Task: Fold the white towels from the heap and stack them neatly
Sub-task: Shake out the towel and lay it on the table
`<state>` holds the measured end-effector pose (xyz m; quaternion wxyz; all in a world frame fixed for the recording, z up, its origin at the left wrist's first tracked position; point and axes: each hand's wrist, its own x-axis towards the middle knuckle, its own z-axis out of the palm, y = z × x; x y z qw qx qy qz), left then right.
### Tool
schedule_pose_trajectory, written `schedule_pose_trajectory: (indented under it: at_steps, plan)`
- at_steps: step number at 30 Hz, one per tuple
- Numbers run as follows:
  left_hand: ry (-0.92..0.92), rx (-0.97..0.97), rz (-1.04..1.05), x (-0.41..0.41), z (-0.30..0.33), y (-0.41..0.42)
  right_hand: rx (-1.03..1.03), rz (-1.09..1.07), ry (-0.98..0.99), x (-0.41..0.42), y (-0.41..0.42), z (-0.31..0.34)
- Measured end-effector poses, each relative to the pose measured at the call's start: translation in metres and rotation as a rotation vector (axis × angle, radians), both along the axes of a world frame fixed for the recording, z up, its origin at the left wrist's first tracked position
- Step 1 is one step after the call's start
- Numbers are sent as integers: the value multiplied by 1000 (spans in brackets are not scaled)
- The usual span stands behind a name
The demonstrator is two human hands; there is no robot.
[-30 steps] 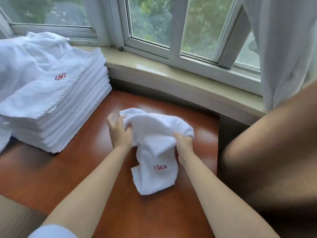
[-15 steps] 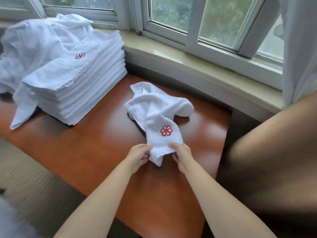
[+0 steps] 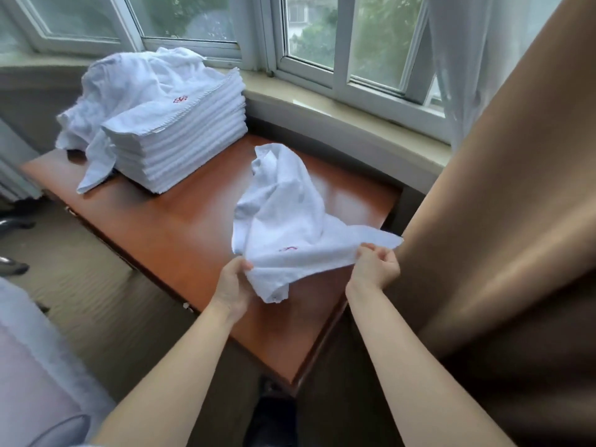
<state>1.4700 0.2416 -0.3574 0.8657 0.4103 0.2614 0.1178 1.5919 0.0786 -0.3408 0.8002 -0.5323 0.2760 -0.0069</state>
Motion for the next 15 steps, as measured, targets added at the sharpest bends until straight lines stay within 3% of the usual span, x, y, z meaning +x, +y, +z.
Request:
schedule_pose_trajectory:
  at_steps: [2, 4, 6, 8, 11, 15]
  plan:
    - [-46, -8, 35, -12, 5, -17, -288, 96, -53, -23, -8, -14]
    - [37, -45, 99, -21, 3, -35, -528, 345, 126, -43, -14, -41]
    - [234, -17, 214, -25, -8, -46, -634, 719, 319, -52, -21, -63]
    - [525, 141, 307, -27, -24, -45, -710, 954, 421, -49, -21, -69]
    - [863, 483, 253, -25, -44, -21, -950, 896, 332, -34, -9, -68]
    - [980, 754, 155, -4, -55, 27, -743, 952, 245, -3, 21, -70]
